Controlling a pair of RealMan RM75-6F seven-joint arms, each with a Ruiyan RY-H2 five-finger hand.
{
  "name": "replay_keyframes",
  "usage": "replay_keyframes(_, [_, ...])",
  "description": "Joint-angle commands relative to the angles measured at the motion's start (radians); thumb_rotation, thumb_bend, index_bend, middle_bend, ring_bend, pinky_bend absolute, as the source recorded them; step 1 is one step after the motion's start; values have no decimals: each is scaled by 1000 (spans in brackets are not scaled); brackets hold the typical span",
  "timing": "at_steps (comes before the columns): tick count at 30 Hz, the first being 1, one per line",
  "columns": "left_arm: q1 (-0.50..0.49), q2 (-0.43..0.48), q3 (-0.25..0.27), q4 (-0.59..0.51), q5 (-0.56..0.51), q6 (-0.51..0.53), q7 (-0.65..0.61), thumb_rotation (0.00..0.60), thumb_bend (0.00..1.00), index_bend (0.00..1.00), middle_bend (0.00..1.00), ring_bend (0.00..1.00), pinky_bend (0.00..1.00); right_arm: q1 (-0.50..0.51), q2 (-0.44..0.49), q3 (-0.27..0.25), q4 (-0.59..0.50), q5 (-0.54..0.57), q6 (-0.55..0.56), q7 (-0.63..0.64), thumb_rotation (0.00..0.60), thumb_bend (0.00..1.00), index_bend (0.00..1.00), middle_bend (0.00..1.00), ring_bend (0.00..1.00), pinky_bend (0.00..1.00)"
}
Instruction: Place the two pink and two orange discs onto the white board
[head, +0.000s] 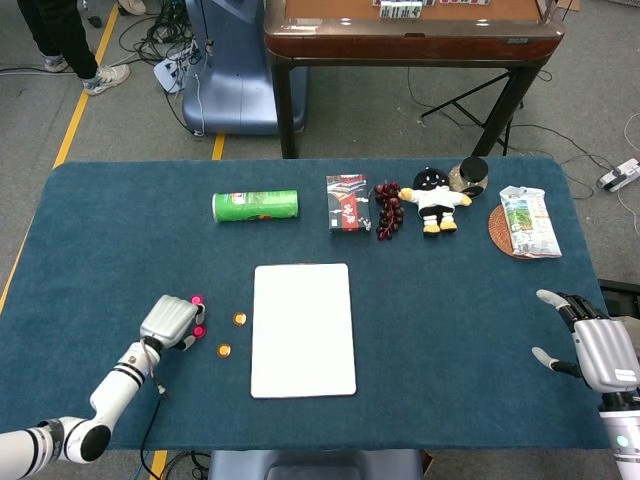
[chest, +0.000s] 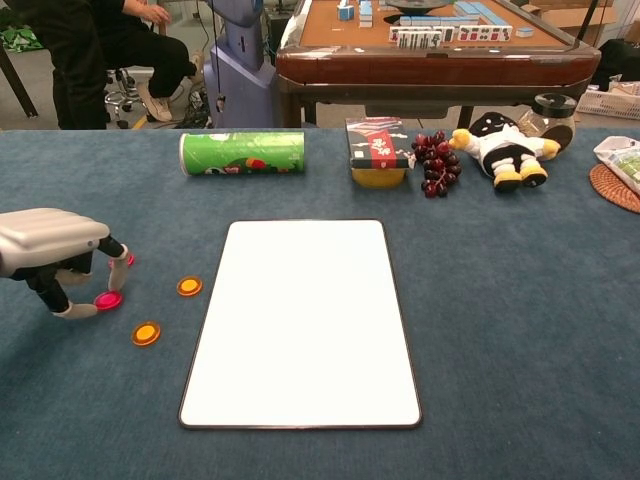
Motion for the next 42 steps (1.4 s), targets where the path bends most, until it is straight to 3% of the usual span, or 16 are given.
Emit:
replay_keyframes(1, [0,1,0,-2,4,2,-1,600,321,619,1000,1000,1000,0,0,0,0,0,1,1,600,0,220,275,222,410])
replay_keyframes(10, [-9,30,-22,-67,21,33,16,600,321,622,1000,1000,1000,-2,2,1,1,1,3,6,600,0,220,275,222,410])
replay_keyframes(20, [-52,77,-66,-236,15,64,86,600,321,624,1000,1000,1000,-5,8,3,1,2,11,17,600,0,220,275,222,410])
replay_keyframes(33, [-69,64,-36,-358,107,109,161,600,321,626,1000,1000,1000,-18,18,13,7,16,31,44,600,0,221,275,222,410])
replay_keyframes(42, [-70,3,1,-344,160,130,236,600,321,626,1000,1000,1000,-25,24,18,8,24,40,56,600,0,221,281,222,410])
